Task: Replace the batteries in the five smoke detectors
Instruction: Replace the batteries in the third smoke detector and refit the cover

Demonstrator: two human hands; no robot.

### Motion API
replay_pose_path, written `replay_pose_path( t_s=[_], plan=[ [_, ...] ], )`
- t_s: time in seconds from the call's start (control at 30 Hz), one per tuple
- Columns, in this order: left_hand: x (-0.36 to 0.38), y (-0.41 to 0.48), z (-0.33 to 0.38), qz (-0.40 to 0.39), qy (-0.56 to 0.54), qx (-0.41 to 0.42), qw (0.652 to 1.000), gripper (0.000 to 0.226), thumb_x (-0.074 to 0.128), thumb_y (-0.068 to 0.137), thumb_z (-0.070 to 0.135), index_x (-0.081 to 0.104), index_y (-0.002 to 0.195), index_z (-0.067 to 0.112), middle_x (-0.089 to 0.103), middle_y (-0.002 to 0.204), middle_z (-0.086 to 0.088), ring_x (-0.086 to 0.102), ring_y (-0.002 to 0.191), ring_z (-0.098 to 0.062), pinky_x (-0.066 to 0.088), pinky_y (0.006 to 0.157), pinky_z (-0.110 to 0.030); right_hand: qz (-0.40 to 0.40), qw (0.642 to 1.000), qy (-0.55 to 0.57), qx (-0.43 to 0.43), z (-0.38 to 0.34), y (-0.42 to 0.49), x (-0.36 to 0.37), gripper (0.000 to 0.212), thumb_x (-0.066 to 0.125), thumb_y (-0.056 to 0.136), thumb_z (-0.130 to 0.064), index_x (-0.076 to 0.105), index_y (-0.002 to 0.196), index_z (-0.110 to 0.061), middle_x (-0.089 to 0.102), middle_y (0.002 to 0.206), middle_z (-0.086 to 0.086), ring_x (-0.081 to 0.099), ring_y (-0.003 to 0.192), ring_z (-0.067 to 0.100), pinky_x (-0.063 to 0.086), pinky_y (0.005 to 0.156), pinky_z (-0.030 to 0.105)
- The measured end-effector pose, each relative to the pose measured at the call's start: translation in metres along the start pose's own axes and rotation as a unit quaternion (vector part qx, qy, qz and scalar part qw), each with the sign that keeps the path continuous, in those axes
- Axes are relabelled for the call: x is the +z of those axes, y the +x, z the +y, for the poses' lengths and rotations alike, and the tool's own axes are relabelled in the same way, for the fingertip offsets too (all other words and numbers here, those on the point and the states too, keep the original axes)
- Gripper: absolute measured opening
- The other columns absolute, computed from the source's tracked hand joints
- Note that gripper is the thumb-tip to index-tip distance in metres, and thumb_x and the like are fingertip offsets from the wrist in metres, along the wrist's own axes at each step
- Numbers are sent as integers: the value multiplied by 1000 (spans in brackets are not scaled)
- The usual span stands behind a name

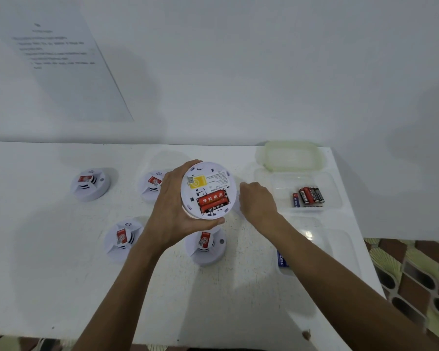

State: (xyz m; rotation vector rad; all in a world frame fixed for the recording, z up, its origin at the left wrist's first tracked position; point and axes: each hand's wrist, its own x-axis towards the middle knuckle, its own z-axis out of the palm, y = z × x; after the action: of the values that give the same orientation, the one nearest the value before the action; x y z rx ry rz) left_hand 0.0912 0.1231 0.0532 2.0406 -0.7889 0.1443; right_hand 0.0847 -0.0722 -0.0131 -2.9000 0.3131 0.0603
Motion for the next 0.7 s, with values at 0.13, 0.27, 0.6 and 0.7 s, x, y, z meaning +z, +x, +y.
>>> replay_pose_path(
  t_s=[0.13, 0.27, 0.6, 0.7],
  plan=[
    [0, -1, 3, 12, -13, -2, 1000, 85, 57, 60, 82, 29, 130, 44, 40, 125, 35, 37, 119, 16, 28, 103, -6, 95, 961, 258, 4, -4, -22, -33, 14, 55, 95, -17, 63, 87, -10, 64, 73, -1, 56, 59, 8, 45, 58, 21],
    [3, 0, 7, 13, -16, 5, 1000, 74, 54, 65, 81, 32, 127, 46, 39, 128, 39, 37, 119, 16, 26, 104, -9, 176, 867, 466, 17, -17, -65, -73, 8, 61, 91, -16, 58, 84, -15, 63, 78, -7, 65, 74, 10, 51, 66, 16],
    [8, 1, 17, 53, 3, 26, 998, 83, 46, 68, 85, 32, 130, 32, 33, 124, 29, 29, 117, 25, 18, 101, 0, 146, 869, 473, 8, -42, -100, -79, 11, 73, 85, -13, 62, 84, -15, 60, 97, 2, 61, 89, -4, 50, 63, 5],
    [7, 0, 16, 55, 3, 29, 998, 82, 46, 67, 86, 32, 130, 35, 33, 125, 29, 31, 117, 23, 21, 104, -5, 149, 866, 477, 21, -45, -101, -81, 10, 73, 84, -13, 63, 86, -15, 60, 99, 2, 61, 90, -5, 50, 63, 6]
  ],
)
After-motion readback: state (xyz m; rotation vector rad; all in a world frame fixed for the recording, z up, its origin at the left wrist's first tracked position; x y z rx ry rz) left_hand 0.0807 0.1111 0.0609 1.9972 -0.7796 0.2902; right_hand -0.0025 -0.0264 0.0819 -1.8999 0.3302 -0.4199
